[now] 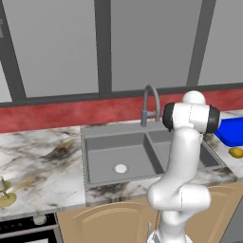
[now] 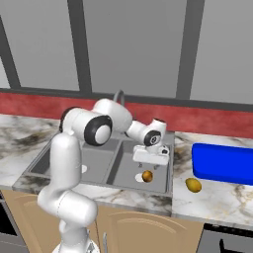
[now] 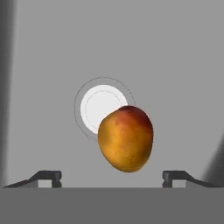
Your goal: Pick up all produce items and place them in the sink. Turn on the sink faucet to wash them. Then turn the sink off and put them in the tray.
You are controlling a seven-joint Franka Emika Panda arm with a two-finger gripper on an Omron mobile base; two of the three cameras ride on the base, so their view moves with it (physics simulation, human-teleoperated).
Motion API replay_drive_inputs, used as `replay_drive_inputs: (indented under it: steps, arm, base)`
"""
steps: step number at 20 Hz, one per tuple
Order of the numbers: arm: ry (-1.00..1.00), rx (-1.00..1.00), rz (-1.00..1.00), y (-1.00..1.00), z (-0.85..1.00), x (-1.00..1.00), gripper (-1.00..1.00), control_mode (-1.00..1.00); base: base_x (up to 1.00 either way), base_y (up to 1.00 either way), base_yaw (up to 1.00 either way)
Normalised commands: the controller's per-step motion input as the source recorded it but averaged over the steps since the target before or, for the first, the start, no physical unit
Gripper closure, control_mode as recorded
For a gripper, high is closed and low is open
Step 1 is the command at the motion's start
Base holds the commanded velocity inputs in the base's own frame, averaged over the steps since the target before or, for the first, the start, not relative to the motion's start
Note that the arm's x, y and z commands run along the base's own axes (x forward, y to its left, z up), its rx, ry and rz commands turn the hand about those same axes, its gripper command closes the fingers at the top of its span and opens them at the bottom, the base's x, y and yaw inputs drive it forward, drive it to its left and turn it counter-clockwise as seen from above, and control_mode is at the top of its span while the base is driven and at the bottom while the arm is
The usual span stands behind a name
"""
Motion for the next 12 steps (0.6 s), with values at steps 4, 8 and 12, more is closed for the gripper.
replay_drive_inputs:
  steps: [4, 8, 12]
  arm:
    - [-0.07, 0.06, 0.00, -0.02, 0.51, -0.13, -1.00, -1.00]
    - [-0.12, 0.03, -0.01, -0.29, 0.67, -0.49, -1.00, -1.00]
    - [-0.13, 0.00, -0.06, -0.45, 0.60, -0.87, -1.00, -1.00]
  base:
    - [0.00, 0.00, 0.00]
    - [0.00, 0.00, 0.00]
    - [0.00, 0.00, 0.00]
